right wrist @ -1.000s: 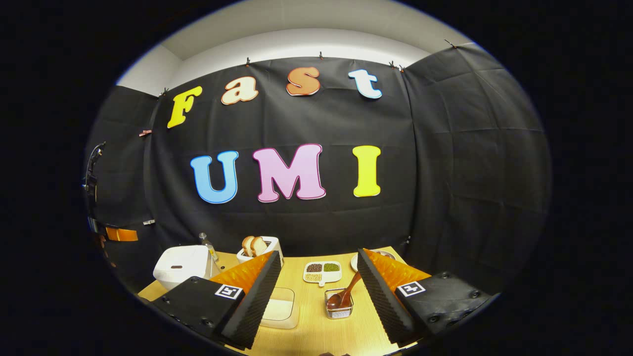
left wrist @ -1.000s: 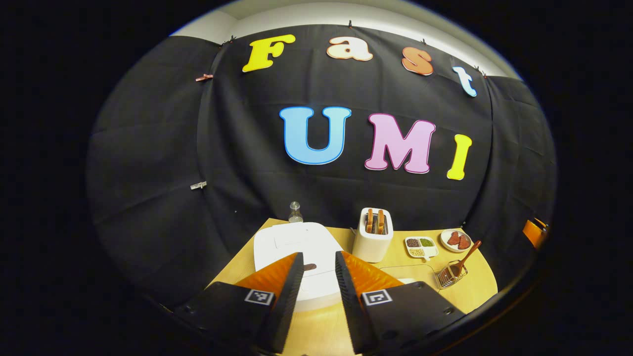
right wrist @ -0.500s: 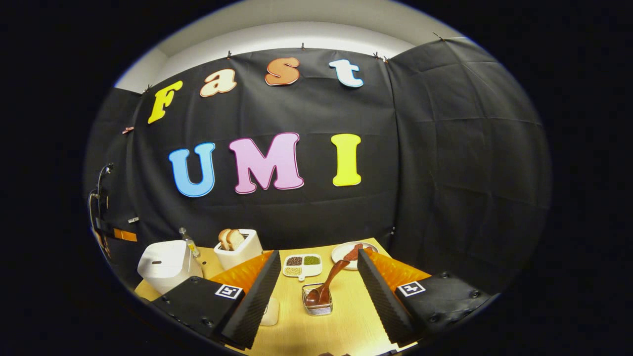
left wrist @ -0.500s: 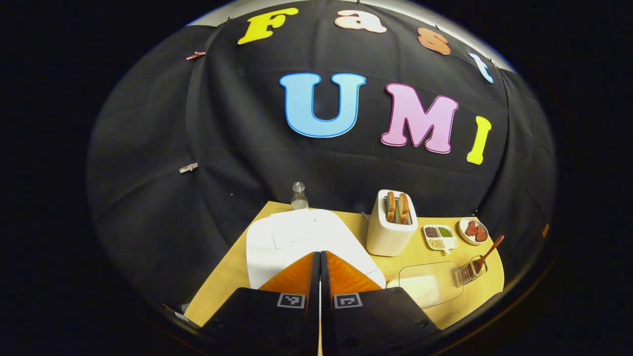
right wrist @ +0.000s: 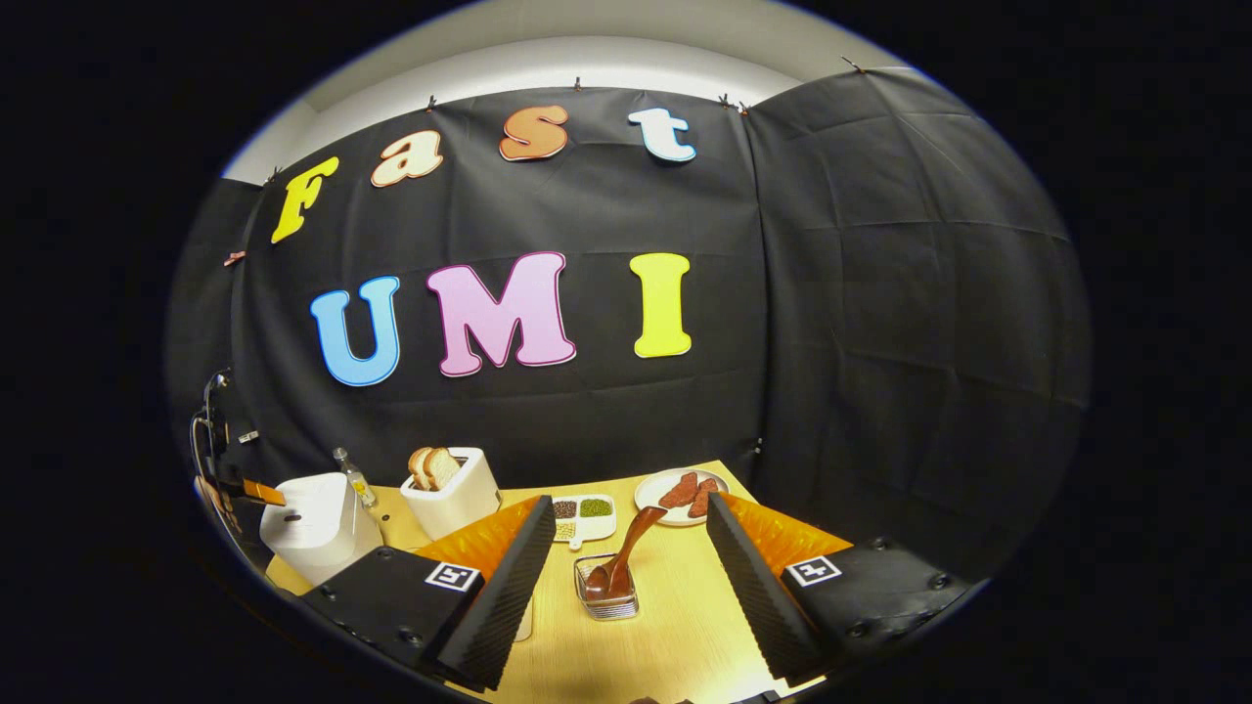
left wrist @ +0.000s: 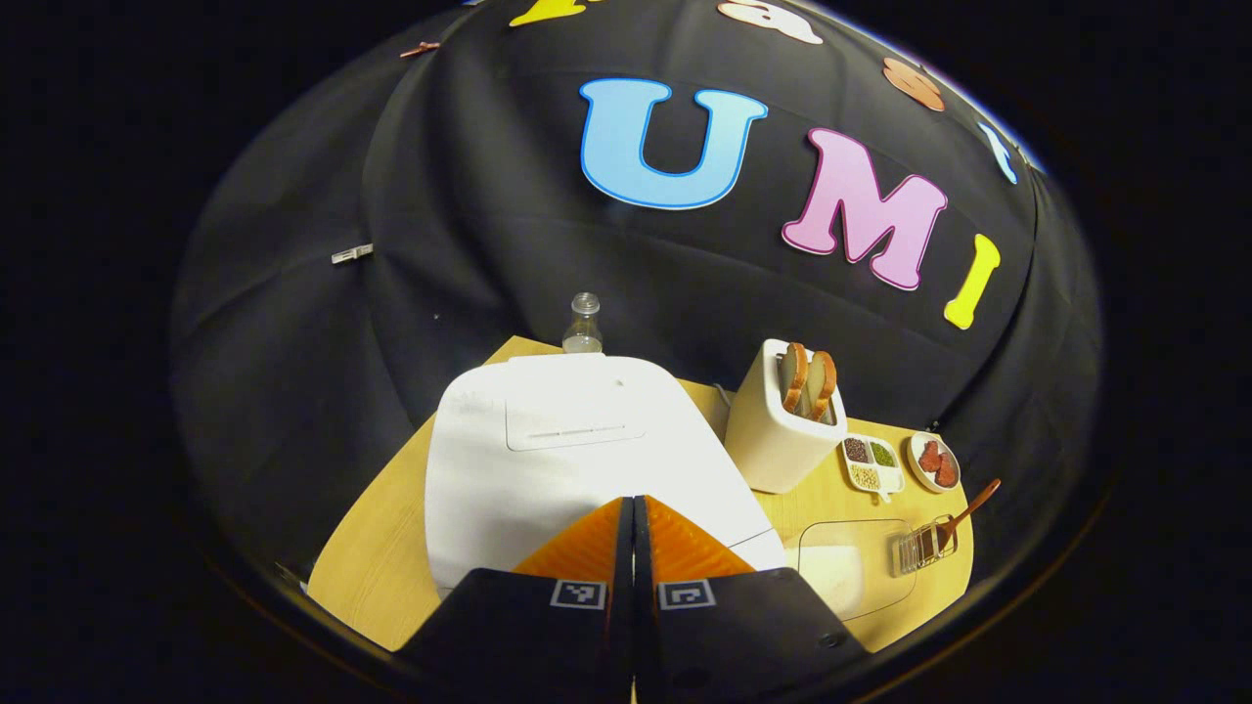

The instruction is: Close the left gripper, press the button to open the rice cooker; take a wooden spoon from the chopstick holder with the right hand, scoop a spoonful of rice and pour it into the rice cooker, then put the wooden spoon back into the chopstick holder.

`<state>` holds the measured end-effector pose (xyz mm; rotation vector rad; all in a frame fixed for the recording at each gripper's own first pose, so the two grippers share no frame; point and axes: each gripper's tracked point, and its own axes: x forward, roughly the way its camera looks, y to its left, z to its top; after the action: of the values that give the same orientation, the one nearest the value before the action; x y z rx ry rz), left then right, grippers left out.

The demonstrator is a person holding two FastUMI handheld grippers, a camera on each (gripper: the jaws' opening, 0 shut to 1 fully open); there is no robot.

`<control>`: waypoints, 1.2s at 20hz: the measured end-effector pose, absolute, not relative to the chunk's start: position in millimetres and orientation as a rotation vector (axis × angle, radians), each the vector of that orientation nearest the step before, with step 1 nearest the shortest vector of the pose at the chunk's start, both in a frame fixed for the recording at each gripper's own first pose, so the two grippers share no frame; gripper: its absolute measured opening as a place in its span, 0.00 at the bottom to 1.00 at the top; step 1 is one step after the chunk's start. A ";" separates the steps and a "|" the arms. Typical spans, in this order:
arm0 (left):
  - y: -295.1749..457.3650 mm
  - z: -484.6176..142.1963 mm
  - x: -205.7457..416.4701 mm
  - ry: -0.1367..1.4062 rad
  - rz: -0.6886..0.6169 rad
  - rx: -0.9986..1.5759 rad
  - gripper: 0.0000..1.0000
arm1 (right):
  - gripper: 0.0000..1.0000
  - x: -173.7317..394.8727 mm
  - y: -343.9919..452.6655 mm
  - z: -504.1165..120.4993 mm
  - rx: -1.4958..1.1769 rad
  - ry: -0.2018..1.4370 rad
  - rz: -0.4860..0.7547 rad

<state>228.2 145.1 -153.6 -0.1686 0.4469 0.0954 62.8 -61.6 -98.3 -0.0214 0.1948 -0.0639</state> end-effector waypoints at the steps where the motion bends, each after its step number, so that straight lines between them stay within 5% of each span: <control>1: 145.9 -158.1 230.2 0.458 0.096 -0.173 0.06 | 0.97 62.8 -62.4 -99.8 -0.022 0.201 -0.066; 17: 144.5 -184.5 228.0 0.517 0.104 -0.139 0.06 | 0.98 54.6 -46.7 -111.6 -0.025 0.233 -0.037; 24: 142.1 -103.7 203.4 0.287 0.166 -0.122 0.06 | 0.98 48.9 -56.0 -117.3 -0.006 0.251 -0.046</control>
<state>203.4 142.1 -103.7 -0.1218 0.2868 0.1656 48.9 -56.0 -117.3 -0.0063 0.2506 -0.0462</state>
